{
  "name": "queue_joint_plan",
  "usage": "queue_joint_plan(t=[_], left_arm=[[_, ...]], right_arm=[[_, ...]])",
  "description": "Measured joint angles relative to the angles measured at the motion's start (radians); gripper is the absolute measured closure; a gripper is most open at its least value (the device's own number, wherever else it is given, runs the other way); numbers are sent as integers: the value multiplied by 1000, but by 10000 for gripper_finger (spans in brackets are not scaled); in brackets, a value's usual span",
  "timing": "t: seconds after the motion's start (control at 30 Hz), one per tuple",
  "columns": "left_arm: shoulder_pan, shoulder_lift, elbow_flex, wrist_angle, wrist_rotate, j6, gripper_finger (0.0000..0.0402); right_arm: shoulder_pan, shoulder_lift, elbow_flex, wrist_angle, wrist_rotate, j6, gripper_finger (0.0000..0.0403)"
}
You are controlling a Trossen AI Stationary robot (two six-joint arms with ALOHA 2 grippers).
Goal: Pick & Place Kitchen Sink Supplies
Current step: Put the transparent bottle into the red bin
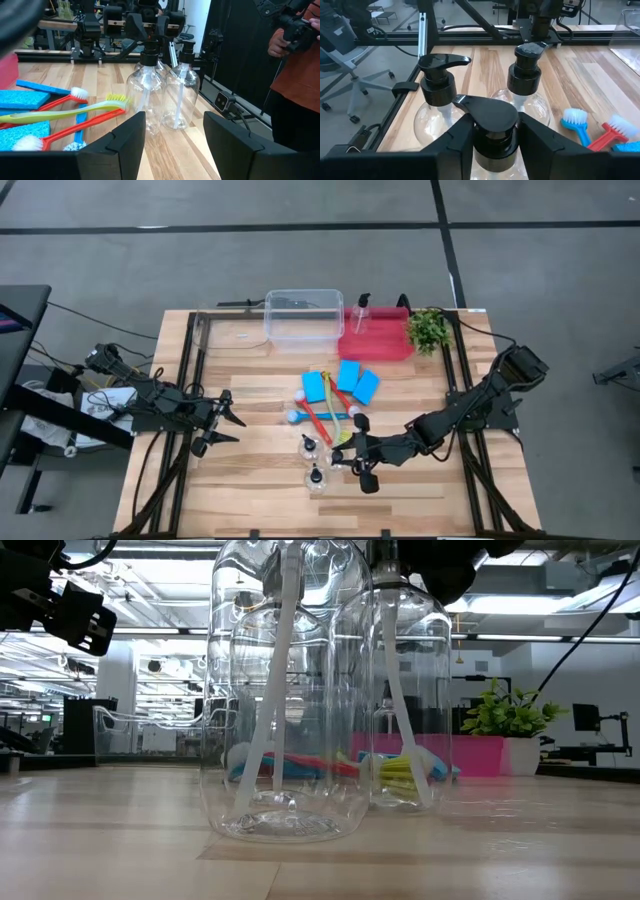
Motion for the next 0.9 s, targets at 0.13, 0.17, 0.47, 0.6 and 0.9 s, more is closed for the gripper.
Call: queue_joint_plan(t=[0.13, 0.17, 0.47, 0.6, 0.9], left_arm=[[0, 0, 0, 0, 0, 0, 199], [0, 0, 0, 0, 0, 0, 199], [0, 0, 0, 0, 0, 0, 199], [0, 0, 0, 0, 0, 0, 199], [0, 0, 0, 0, 0, 0, 199]], right_arm=[[1, -29, 0, -1, 0, 14, 283], [1, -37, 0, 1, 0, 27, 279], [1, -115, 1, -6, 1, 43, 291], [1, -171, 1, -25, 3, 45, 289], [-22, -320, 1, -105, 30, 17, 290]])
